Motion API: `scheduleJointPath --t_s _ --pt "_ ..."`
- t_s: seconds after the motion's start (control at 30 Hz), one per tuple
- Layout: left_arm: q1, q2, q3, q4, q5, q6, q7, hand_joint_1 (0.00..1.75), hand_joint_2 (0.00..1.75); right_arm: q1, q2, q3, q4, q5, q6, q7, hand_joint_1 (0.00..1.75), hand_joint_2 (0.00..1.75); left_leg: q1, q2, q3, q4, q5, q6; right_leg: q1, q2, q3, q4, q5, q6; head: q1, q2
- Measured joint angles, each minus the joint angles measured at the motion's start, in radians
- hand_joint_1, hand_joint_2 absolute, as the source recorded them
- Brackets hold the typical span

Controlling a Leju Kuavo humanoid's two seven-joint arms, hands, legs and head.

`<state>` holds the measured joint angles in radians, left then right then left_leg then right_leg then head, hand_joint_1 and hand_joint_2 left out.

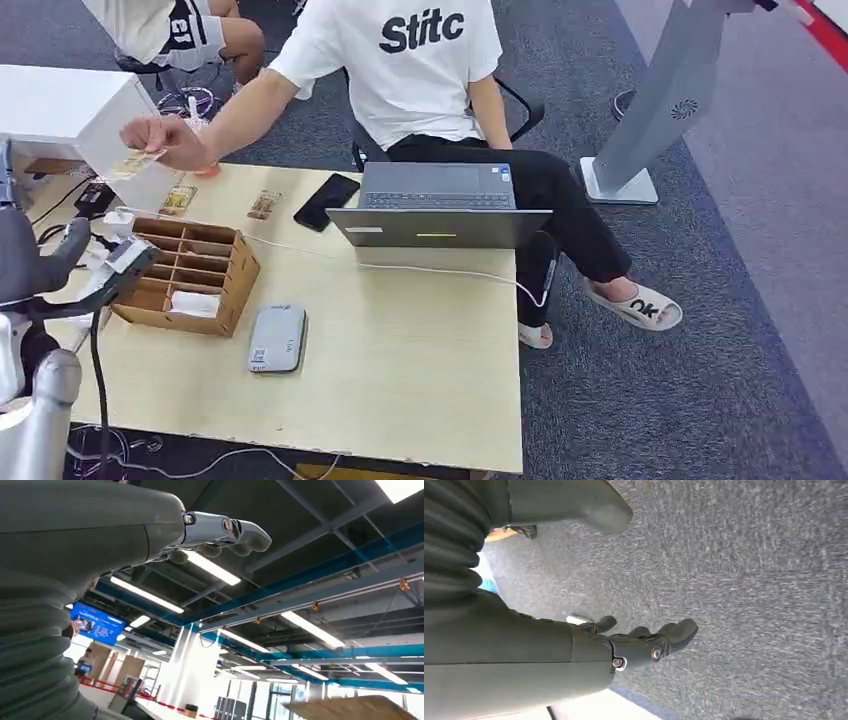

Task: Pass the card to the sensor for recognition and then transmit it.

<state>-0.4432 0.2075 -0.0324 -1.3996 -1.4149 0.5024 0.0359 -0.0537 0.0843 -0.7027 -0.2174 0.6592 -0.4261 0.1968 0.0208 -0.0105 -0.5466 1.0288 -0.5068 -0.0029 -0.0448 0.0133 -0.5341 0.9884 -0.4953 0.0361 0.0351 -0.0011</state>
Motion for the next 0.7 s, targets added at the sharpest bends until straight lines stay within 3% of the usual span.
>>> scheduleJointPath --t_s 0.6,0.63,0.67,0.7 --pt "-0.043 -0.019 -0.054 0.107 -0.003 -0.012 0.0 0.0 1.75 0.001 0.0 0.023 0.001 0.038 0.031 -0.021 0.0 1.75 0.0 0.001 0.0 0.0 0.0 0.0 0.0 0.001 -0.001 0.0 0.0 0.0 0.0 0.0" --pt "-0.043 -0.022 -0.058 0.109 -0.003 -0.013 0.0 0.75 1.75 0.001 0.0 0.023 0.001 0.042 0.031 -0.021 0.0 1.75 0.0 0.001 -0.001 0.0 0.0 0.0 0.0 0.001 -0.001 0.0 0.0 0.0 0.0 0.0" --pt "-0.043 -0.024 -0.062 0.11 -0.001 -0.013 0.0 1.75 1.75 0.001 0.0 0.024 0.001 0.042 0.032 -0.021 0.0 1.75 0.0 0.001 -0.001 0.0 0.0 0.0 0.0 0.001 -0.001 0.0 0.0 0.0 0.0 0.0" --pt "-0.043 -0.025 -0.066 0.111 0.003 -0.013 -0.003 1.75 1.75 0.001 0.0 0.024 0.001 0.043 0.034 -0.02 0.0 1.75 0.0 0.001 -0.001 0.0 0.0 0.0 0.0 0.001 -0.001 0.0 0.0 0.0 0.0 0.0"
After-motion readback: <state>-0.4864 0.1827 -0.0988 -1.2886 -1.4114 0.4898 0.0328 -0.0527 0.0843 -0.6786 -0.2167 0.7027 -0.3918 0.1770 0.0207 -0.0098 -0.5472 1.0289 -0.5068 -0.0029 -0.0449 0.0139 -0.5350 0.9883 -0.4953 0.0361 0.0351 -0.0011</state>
